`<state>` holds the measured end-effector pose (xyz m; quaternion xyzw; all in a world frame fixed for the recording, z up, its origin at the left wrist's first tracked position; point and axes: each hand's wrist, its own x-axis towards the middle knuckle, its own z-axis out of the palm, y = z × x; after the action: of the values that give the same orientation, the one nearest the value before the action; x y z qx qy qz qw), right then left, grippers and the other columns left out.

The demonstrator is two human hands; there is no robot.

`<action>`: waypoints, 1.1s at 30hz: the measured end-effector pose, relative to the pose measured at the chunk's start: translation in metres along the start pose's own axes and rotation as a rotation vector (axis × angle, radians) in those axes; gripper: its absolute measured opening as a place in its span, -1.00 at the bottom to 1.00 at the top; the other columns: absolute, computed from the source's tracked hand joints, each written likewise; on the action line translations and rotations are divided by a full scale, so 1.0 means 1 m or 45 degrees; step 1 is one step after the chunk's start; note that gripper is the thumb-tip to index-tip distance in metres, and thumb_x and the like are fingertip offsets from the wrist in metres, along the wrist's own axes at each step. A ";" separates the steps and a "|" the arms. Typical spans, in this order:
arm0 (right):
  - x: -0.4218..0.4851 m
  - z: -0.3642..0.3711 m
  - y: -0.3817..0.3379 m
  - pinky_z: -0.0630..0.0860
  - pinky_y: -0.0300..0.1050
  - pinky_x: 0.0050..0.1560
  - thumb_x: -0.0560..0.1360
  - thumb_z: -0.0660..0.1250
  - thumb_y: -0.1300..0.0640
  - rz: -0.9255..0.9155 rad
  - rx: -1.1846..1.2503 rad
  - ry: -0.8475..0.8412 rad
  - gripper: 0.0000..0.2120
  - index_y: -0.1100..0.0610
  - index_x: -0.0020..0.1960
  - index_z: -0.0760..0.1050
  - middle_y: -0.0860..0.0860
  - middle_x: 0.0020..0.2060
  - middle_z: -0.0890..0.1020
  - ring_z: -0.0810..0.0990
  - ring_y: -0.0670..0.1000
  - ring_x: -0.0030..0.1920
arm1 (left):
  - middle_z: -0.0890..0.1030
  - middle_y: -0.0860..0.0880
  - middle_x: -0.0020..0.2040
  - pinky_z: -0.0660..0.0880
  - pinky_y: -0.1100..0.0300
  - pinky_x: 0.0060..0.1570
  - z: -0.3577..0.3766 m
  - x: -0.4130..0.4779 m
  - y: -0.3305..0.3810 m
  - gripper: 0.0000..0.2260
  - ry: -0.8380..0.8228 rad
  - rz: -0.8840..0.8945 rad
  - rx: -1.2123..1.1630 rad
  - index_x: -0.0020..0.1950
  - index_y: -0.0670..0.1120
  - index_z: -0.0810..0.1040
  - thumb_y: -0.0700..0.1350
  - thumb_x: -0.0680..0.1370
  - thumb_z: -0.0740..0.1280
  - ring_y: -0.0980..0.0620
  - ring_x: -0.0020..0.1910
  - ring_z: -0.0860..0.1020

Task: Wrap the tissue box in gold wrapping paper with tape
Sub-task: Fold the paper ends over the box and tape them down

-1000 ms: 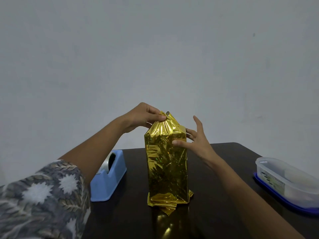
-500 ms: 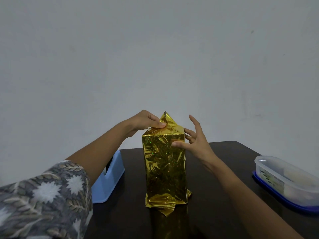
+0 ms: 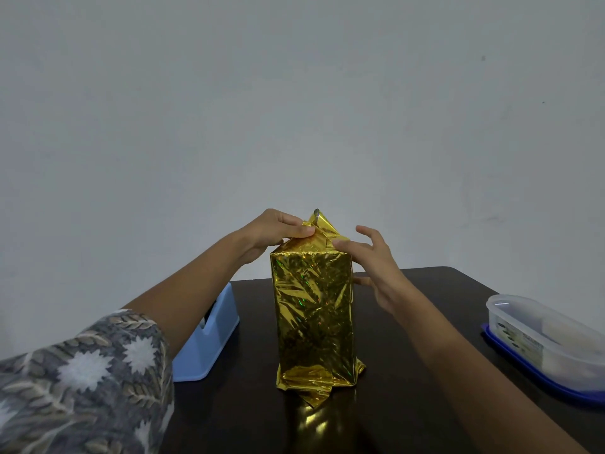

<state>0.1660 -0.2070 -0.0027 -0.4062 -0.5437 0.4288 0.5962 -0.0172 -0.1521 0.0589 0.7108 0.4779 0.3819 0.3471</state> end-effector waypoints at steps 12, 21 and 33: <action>0.003 0.002 0.001 0.49 -0.05 -0.05 0.47 0.38 0.17 0.012 0.044 0.073 -0.45 0.02 0.38 0.23 -0.05 -0.05 0.52 0.49 -0.13 -0.05 | 0.66 -0.02 -0.20 0.52 0.15 0.02 0.012 -0.009 -0.003 -0.80 0.009 -0.034 -0.062 -0.01 -0.17 0.67 -0.12 0.42 0.47 0.04 -0.18 0.60; 0.003 0.002 0.002 0.48 0.04 0.07 0.49 0.35 0.18 0.010 0.050 0.080 -0.48 0.01 0.38 0.23 -0.01 -0.02 0.55 0.49 -0.01 0.05 | 0.54 -0.13 0.14 0.49 0.12 -0.15 0.019 -0.016 -0.001 -0.46 0.204 -0.254 -0.055 0.24 -0.15 0.48 -0.02 0.34 0.55 -0.06 0.03 0.55; 0.019 0.003 -0.005 0.46 0.08 0.15 0.56 0.27 0.05 0.273 -0.038 -0.056 -0.37 0.06 0.52 0.06 0.07 0.39 0.32 0.39 0.08 0.30 | 0.54 -0.11 -0.13 0.41 0.08 -0.38 0.024 -0.027 0.015 -0.46 0.169 -0.490 -0.113 0.21 -0.19 0.44 0.00 0.35 0.54 -0.02 -0.23 0.52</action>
<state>0.1643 -0.1907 0.0078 -0.4615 -0.5165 0.4908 0.5287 0.0032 -0.1847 0.0546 0.5637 0.6095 0.3752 0.4122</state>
